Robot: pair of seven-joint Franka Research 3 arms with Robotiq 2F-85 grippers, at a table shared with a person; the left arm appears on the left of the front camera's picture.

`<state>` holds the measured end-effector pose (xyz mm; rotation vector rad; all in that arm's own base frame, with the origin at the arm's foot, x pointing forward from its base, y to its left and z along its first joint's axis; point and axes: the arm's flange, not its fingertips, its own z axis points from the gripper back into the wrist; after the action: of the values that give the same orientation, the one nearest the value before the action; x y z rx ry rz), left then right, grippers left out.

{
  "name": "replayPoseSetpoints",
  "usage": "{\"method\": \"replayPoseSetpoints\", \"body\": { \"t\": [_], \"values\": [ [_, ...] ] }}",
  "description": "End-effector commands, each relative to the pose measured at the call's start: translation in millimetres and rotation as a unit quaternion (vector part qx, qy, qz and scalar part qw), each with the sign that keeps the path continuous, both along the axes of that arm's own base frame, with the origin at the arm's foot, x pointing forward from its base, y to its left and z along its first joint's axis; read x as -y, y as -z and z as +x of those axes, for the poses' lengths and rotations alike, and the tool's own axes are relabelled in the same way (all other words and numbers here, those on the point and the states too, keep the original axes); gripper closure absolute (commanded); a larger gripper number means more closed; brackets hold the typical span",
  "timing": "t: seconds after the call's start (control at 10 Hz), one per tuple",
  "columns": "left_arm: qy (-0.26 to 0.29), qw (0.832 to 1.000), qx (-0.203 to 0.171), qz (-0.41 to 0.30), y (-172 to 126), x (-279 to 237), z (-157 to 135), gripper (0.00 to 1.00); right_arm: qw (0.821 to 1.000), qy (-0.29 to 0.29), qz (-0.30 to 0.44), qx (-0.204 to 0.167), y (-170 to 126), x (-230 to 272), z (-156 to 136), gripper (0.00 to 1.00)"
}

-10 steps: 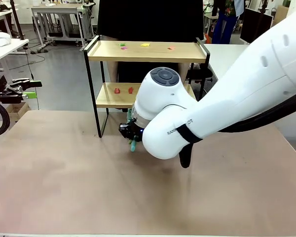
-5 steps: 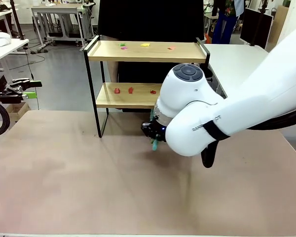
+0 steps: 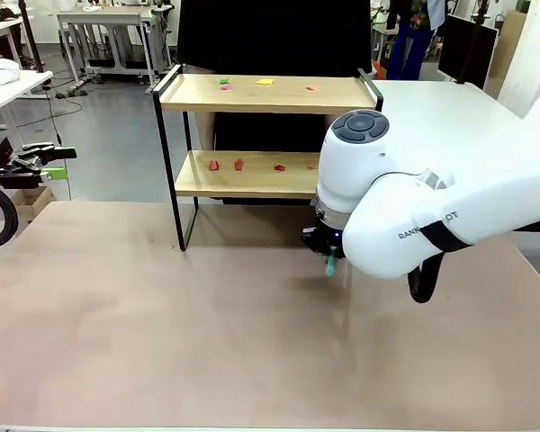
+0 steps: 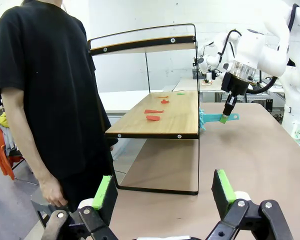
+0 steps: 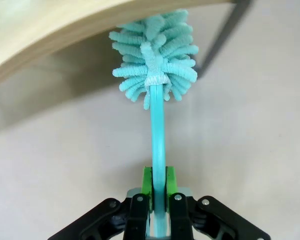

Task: Clean the shelf.
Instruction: Clean the specific section of the Shelf indicated by the human with the Duster.

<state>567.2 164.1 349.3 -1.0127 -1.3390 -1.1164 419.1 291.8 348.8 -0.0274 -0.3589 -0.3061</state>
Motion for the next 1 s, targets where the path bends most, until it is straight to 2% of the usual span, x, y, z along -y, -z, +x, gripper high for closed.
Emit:
{"method": "replayPoseSetpoints", "body": {
  "t": [0.0,0.2,0.3,0.4,0.7,0.9],
  "values": [
    [0.001,1.0,0.002,0.004,-1,0,-1,0.0,0.998,0.034,-0.048,0.013,-4,2,-17,0.87],
    [0.001,1.0,0.002,0.004,-1,0,-1,0.0,0.997,0.026,-0.065,0.035,-9,-1,-27,0.87],
    [0.001,1.0,0.002,0.004,-1,0,-1,0.0,0.998,-0.007,-0.03,0.047,-14,-9,-32,0.87],
    [0.001,1.0,0.002,0.004,-1,0,-1,0.0,0.999,0.001,-0.048,0.013,-11,0,-15,0.87],
    [0.001,1.0,0.002,0.004,-1,0,-1,0.0,0.999,-0.009,-0.046,0.017,-13,-7,-20,0.87],
    [0.001,1.0,0.002,0.004,-1,0,-1,0.0,0.998,-0.03,-0.028,0.053,-25,6,-36,0.87]
  ]
}}
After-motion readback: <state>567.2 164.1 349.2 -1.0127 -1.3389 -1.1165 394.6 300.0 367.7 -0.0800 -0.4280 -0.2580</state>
